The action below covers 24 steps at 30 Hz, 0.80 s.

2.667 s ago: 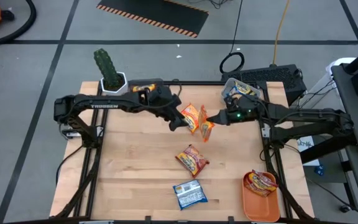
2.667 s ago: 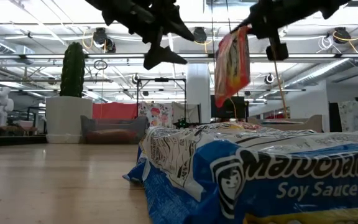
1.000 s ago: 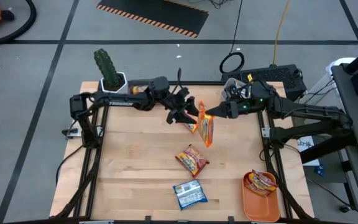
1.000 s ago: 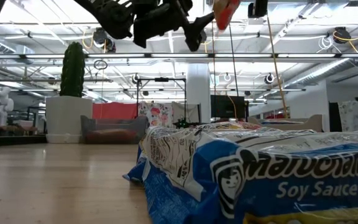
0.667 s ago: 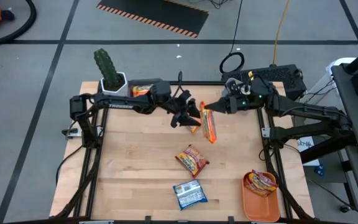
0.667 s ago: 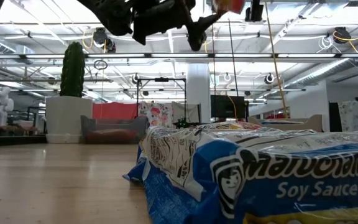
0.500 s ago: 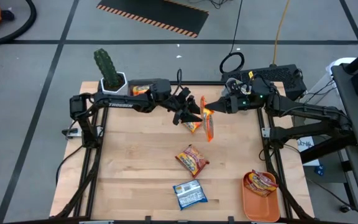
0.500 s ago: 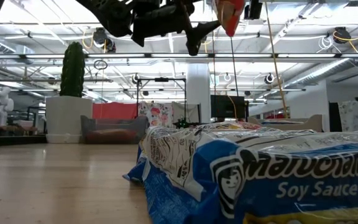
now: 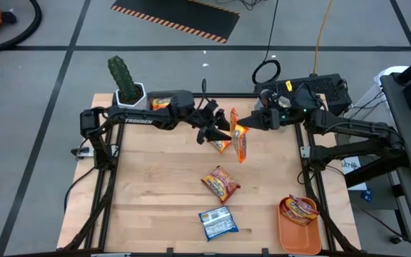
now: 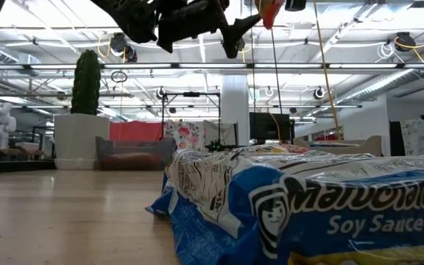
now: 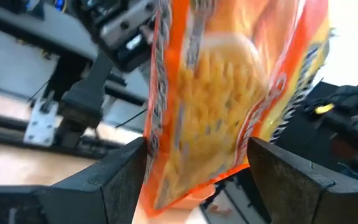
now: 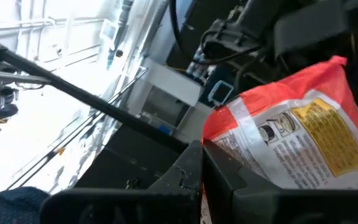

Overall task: Sort Maruchan noodles
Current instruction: Put the bottom orange noodle pack into the black bin

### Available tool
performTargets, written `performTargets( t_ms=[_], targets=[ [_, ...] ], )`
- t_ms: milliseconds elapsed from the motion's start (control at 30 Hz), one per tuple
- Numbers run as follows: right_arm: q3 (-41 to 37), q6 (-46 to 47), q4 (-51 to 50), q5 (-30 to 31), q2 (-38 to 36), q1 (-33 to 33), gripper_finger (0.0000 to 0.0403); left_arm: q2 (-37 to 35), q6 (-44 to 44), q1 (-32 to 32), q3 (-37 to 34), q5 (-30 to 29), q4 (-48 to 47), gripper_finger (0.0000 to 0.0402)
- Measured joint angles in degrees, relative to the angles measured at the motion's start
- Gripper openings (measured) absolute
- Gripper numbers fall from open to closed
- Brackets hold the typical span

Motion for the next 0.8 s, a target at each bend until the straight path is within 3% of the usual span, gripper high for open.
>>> performTargets(
  t_ms=[200,800],
  targets=[
    [0.00,-0.62,0.22,-1.69,-0.07,-0.28,0.0000,0.01,-5.63,-1.85,0.00,0.15,8.92,0.0280],
    [0.00,-1.88,3.67,-4.49,0.00,-3.24,0.0000,0.39,-4.76,-7.49,0.04,-4.28,10.36,0.0271]
  ],
)
